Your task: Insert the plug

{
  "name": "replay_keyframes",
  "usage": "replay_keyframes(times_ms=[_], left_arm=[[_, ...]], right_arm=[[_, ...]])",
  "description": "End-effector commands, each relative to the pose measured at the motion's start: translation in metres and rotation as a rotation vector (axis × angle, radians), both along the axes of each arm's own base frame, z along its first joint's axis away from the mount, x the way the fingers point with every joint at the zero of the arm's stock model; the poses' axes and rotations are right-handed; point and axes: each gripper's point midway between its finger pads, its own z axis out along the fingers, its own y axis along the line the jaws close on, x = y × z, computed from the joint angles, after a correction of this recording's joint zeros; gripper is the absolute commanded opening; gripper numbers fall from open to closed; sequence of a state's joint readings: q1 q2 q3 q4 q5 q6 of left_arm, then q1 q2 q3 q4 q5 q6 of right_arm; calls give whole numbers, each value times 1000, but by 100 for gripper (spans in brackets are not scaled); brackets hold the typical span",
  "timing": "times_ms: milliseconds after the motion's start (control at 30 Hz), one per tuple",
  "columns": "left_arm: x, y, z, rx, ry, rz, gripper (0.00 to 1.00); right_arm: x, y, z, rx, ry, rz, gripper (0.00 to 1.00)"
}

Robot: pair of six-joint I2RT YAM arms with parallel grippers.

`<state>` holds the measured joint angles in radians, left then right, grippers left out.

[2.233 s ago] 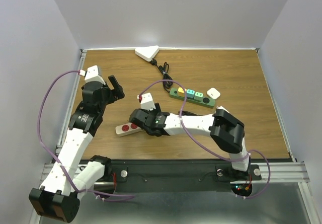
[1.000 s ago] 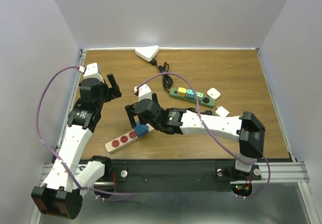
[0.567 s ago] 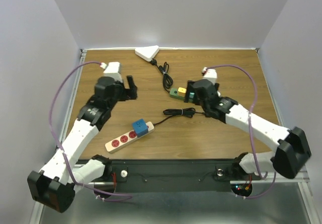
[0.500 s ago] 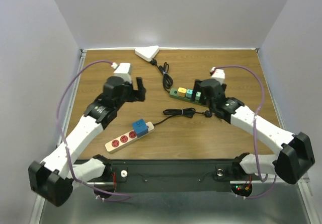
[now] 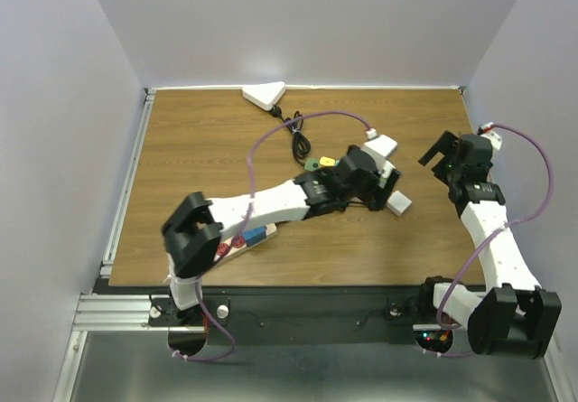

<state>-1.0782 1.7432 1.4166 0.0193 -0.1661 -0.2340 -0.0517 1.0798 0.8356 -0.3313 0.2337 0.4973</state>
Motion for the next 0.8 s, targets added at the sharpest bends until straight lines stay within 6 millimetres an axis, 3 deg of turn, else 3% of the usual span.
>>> replay_keyframes(times_ms=[0, 33, 100, 133, 167, 200, 367, 467, 533, 767], left_arm=[[-8, -53, 29, -68, -72, -103, 96], [-7, -64, 11, -47, -56, -121, 96], [-11, -80, 9, -61, -53, -166, 96], [-13, -88, -8, -38, -46, -180, 96], [-13, -95, -8, -39, -54, -191, 96], [-12, -100, -26, -9, -47, -196, 96], [-5, -112, -60, 32, -59, -198, 96], [0, -122, -63, 27, -80, -209, 96], [3, -126, -77, 44, -75, -211, 96], [10, -135, -100, 56, -57, -210, 96]], right_arm=[[1, -9, 29, 59, -108, 29, 100], [-1, -16, 31, 78, -120, 23, 100], [-5, -23, 35, 94, -141, 11, 100], [-7, -27, 38, 109, -154, 12, 100], [-8, -26, 39, 126, -161, 28, 100], [-10, -31, 42, 130, -173, 16, 100], [-17, -37, 58, 146, -225, 23, 100], [-19, -35, 69, 143, -254, 38, 100], [-19, -32, 72, 149, -263, 48, 100], [-20, -27, 75, 162, -273, 68, 100]])
